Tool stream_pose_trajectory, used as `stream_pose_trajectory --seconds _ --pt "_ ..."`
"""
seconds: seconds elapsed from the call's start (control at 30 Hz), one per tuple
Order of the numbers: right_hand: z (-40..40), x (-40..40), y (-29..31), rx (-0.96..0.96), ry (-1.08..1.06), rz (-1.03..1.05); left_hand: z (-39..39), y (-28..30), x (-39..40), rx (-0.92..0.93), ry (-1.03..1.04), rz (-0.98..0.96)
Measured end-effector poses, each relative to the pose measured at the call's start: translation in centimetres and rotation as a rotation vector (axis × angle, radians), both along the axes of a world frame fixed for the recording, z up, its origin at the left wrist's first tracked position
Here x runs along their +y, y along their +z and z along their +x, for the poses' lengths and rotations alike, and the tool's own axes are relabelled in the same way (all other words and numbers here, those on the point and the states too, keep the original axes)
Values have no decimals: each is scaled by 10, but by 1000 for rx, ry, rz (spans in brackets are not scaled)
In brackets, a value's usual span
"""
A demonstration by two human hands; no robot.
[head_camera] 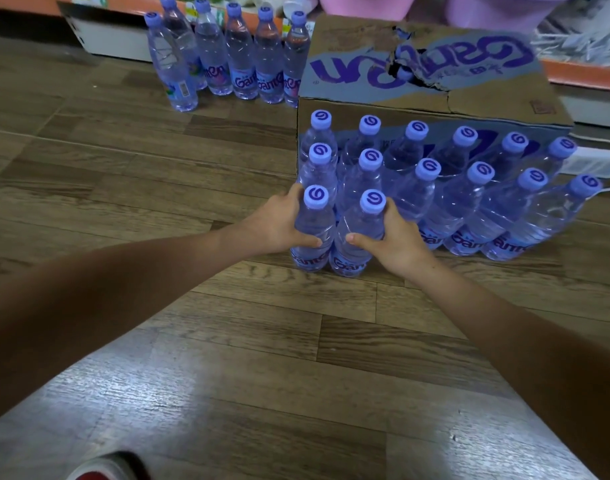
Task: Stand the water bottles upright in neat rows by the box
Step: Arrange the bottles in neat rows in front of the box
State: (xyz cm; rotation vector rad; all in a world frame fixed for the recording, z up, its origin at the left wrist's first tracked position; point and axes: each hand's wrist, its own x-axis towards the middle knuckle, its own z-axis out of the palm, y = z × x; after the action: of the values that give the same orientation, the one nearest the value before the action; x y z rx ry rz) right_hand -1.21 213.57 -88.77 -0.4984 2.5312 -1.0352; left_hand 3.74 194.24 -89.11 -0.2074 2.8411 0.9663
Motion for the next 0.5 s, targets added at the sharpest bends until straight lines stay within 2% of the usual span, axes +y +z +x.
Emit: stream_pose_trajectory --seconds 0.3,0.5 --pt "3 -4 4 14 -76 64 -2 4 -1 -22 -25 -3" --pt "5 -6 4 29 -86 69 -4 0 2 -7 27 -2"
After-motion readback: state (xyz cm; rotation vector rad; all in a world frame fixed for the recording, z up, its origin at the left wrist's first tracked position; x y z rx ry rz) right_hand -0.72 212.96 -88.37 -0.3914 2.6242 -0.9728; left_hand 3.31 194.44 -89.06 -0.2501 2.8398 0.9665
